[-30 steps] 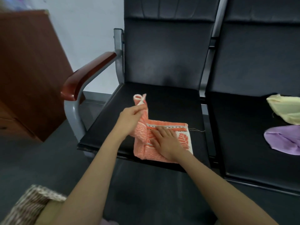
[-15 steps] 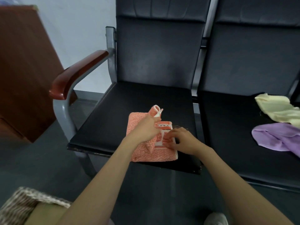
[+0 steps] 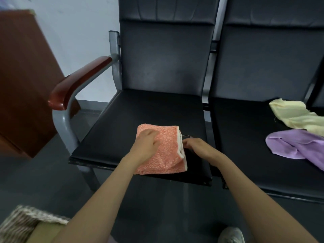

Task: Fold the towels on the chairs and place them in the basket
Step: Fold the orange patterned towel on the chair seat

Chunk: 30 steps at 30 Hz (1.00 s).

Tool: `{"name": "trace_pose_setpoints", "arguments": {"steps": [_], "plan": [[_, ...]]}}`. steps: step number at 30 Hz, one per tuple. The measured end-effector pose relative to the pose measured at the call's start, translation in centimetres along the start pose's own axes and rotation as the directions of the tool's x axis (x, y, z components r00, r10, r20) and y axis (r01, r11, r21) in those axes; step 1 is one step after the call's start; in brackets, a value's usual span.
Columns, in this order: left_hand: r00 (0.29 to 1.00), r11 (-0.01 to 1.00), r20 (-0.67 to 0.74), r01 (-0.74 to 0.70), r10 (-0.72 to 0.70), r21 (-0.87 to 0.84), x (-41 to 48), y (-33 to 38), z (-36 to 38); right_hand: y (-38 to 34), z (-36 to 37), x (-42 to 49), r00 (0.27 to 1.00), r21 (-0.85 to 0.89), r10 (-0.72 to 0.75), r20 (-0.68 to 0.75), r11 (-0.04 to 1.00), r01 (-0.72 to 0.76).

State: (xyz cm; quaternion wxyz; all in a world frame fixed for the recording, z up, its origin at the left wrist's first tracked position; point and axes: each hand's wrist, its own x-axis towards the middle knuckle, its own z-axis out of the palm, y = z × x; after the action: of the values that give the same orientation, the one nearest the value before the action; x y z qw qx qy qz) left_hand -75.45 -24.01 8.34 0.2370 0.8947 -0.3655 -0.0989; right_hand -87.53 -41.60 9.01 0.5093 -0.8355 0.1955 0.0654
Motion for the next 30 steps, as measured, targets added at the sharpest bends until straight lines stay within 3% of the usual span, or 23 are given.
{"name": "trace_pose_setpoints", "arguments": {"steps": [2, 4, 5, 7, 11, 17, 23, 27, 30], "plan": [[0.995, 0.976, 0.099, -0.044, 0.023, 0.213, -0.4, -1.2, 1.4, -0.5, 0.2, 0.5, 0.978, -0.009, 0.020, -0.207, 1.000, -0.022], [0.992, 0.960, 0.129, -0.030, -0.007, 0.280, -0.6, -1.8, 2.4, -1.0, 0.8, 1.3, 0.891, -0.137, -0.042, -0.451, 0.990, -0.023], [0.994, 0.953, 0.108, -0.023, -0.011, 0.302, -0.7, -2.0, 2.9, -1.3, 1.3, 1.8, 0.862, -0.225, -0.113, -0.494, 0.974, -0.001], [0.999, 0.934, 0.048, -0.007, -0.011, 0.357, -0.7, -1.8, 3.6, -2.1, 2.8, 2.8, 0.854, -0.341, -0.236, -0.464, 0.937, 0.073], [1.000, 0.924, -0.001, -0.007, 0.008, 0.382, -0.7, -2.1, 4.4, -3.1, 6.4, 4.5, 0.873, -0.488, -0.341, -0.349, 0.861, 0.142], [0.996, 0.956, -0.081, 0.060, -0.038, 0.286, -0.8, -2.5, 4.6, 0.4, 7.4, 5.4, 0.970, -0.659, -0.155, -0.189, 0.752, -0.009], [0.981, 0.964, -0.110, 0.177, -0.157, 0.200, -0.3, -2.9, 4.6, 2.1, 6.2, 3.9, 0.964, -0.642, -0.098, -0.249, 0.761, -0.089], [0.899, 0.911, -0.180, 0.411, -0.399, 0.036, -0.5, -3.8, 4.2, 1.9, 6.4, 3.6, 0.956, -0.646, -0.082, -0.280, 0.753, -0.125], [0.878, 0.895, -0.227, 0.443, -0.421, 0.055, -0.4, -3.6, 4.1, 1.7, 6.6, 3.4, 0.922, -0.635, -0.072, -0.381, 0.745, -0.204]]}}
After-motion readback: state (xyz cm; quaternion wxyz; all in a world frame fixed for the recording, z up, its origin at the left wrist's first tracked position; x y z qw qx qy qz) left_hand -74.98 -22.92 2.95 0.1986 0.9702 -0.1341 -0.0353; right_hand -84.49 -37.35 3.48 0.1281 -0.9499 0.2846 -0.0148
